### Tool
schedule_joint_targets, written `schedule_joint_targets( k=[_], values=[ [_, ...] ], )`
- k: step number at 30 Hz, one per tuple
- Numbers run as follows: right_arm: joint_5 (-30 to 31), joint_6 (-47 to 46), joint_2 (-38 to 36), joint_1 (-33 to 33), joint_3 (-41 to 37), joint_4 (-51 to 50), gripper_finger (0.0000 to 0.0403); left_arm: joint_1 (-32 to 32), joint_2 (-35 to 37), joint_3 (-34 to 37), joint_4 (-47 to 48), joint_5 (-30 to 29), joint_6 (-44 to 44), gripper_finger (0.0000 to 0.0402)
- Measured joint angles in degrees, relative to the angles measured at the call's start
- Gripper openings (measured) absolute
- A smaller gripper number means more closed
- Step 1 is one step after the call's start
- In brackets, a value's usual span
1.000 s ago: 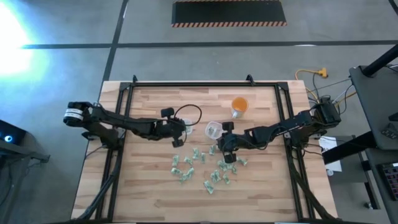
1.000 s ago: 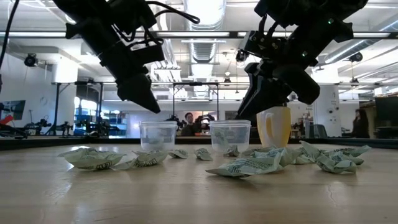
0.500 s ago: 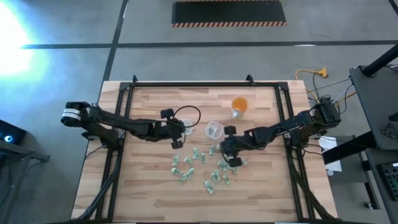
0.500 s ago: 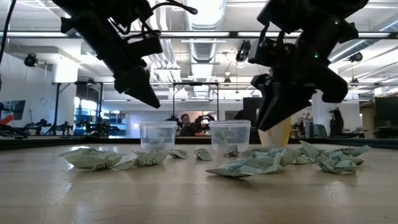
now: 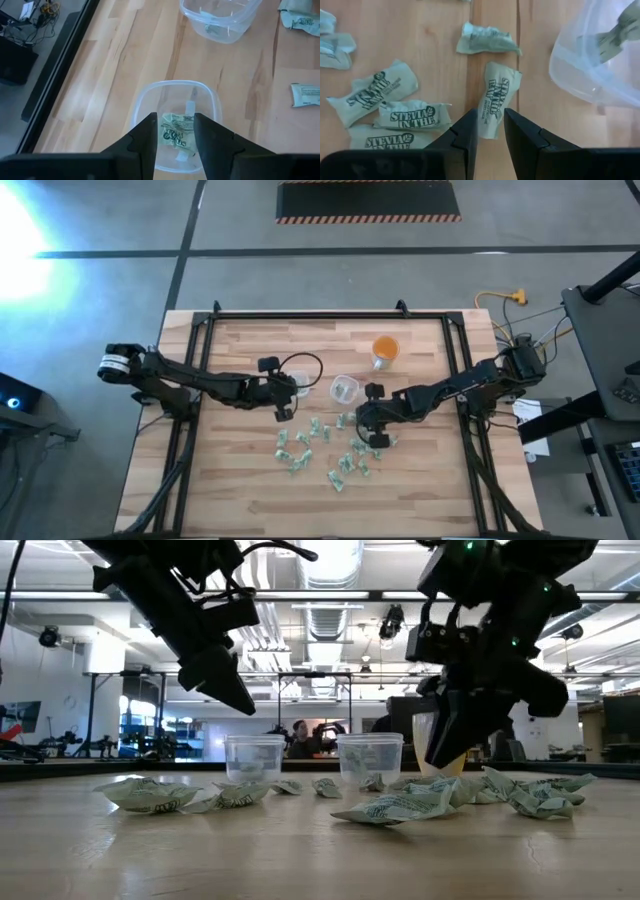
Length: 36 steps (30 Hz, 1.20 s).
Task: Pick and place items into bin
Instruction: Put the white stevia packet into the right transparent bin
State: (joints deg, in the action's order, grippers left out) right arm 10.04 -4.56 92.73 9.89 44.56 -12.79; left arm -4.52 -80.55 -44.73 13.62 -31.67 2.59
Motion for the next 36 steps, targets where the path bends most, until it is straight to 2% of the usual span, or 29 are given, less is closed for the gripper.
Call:
schedule_joint_targets(
  k=[6,13,23,36],
  values=[
    [0.5,0.4,3.9,0.0,0.0,2.5,0.0084,-0.1,0.0,0.0,0.6,0.0,0.0,0.0112],
    [0.7,0.3,4.7,0.0,0.0,2.5,0.0082,-0.2,0.0,0.0,0.8,0.0,0.1,0.0112],
    [2.3,1.8,3.1,0.0,-0.2,1.9,0.0015,-0.2,0.0,0.0,0.7,0.0,0.1,0.0112],
    [1.7,2.2,2.9,0.1,-0.2,1.9,0.0009,-0.2,0.0,0.0,0.6,0.0,0.1,0.0112]
  ],
)
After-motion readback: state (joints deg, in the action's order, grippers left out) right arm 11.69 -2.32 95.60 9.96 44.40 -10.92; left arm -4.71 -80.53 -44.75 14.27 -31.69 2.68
